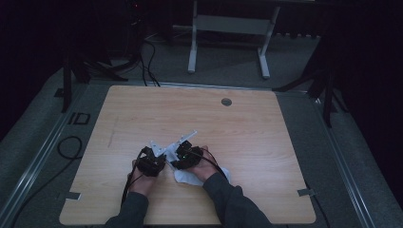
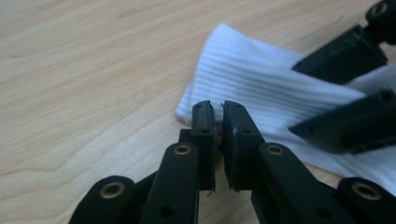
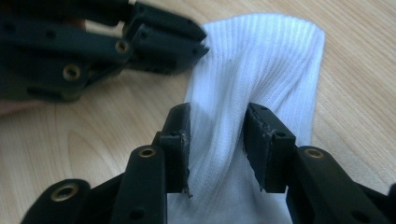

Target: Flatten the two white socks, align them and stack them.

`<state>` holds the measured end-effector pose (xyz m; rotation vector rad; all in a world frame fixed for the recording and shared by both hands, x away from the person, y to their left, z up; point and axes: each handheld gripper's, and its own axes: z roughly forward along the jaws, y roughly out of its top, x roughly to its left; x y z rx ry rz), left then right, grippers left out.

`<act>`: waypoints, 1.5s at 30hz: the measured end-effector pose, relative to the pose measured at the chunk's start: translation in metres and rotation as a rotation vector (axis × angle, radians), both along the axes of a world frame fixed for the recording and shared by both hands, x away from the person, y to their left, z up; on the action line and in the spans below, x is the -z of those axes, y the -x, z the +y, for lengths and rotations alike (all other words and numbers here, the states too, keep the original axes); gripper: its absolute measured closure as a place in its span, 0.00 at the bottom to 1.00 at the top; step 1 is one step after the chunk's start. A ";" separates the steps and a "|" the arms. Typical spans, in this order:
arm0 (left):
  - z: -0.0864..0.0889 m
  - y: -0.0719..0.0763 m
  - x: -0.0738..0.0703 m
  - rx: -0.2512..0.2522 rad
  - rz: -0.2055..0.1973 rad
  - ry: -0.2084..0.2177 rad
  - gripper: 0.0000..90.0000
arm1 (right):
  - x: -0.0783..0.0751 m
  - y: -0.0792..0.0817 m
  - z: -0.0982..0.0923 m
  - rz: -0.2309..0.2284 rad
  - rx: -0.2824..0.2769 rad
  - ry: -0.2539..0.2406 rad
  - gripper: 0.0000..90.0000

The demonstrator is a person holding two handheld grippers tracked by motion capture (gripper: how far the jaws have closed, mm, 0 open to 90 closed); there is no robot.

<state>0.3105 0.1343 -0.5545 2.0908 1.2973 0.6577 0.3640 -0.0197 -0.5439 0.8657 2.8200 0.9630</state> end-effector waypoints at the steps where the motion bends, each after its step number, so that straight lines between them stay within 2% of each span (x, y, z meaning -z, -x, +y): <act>1: 0.000 0.000 0.000 -0.001 -0.002 -0.001 0.91 | 0.000 0.001 0.000 -0.007 -0.009 0.007 0.69; 5: 0.000 0.001 -0.001 -0.004 -0.025 -0.005 0.90 | 0.000 0.003 0.001 -0.030 -0.039 0.029 0.71; 10: 0.000 0.003 -0.003 0.013 -0.042 -0.005 0.90 | -0.001 0.004 0.001 -0.028 -0.075 0.037 0.74; 13: -0.002 0.004 -0.003 0.022 -0.058 -0.006 0.89 | -0.001 0.005 -0.001 -0.018 -0.122 0.037 0.76; 15: -0.004 0.004 -0.003 0.035 -0.057 -0.010 0.89 | -0.001 0.006 -0.003 -0.010 -0.154 0.039 0.77; 16: -0.005 0.004 -0.001 0.043 -0.043 -0.026 0.89 | -0.002 0.006 -0.004 -0.007 -0.163 0.040 0.77; 19: -0.009 0.004 0.000 0.040 -0.042 -0.049 0.91 | -0.002 0.005 -0.008 0.010 -0.174 0.028 0.73; 22: -0.010 0.004 0.000 0.038 -0.036 -0.057 0.91 | -0.007 0.007 -0.013 0.001 -0.175 0.023 0.65; 24: -0.009 0.004 0.000 0.035 -0.033 -0.051 0.92 | -0.016 0.010 -0.024 -0.016 -0.160 0.002 0.64; 26: -0.010 0.004 0.000 0.032 -0.030 -0.051 0.92 | -0.027 0.016 -0.040 -0.034 -0.115 -0.030 0.64; 30: -0.010 0.004 0.000 0.026 -0.023 -0.051 0.92 | -0.040 0.030 -0.081 -0.095 -0.010 -0.013 0.66; 34: -0.010 0.004 -0.001 0.024 -0.021 -0.057 0.92 | -0.037 0.046 -0.116 -0.125 0.074 0.022 0.67; 37: -0.010 0.004 -0.001 0.023 -0.022 -0.059 0.92 | -0.032 0.058 -0.140 -0.125 0.153 0.017 0.65; 41: -0.011 0.005 -0.001 0.021 -0.022 -0.060 0.92 | -0.026 0.068 -0.158 -0.124 0.253 0.021 0.61; 43: -0.011 0.005 -0.001 0.022 -0.022 -0.063 0.92 | -0.022 0.071 -0.161 -0.101 0.262 0.019 0.61; 45: -0.011 0.005 -0.001 0.023 -0.022 -0.067 0.92 | -0.018 0.073 -0.160 -0.094 0.257 0.040 0.64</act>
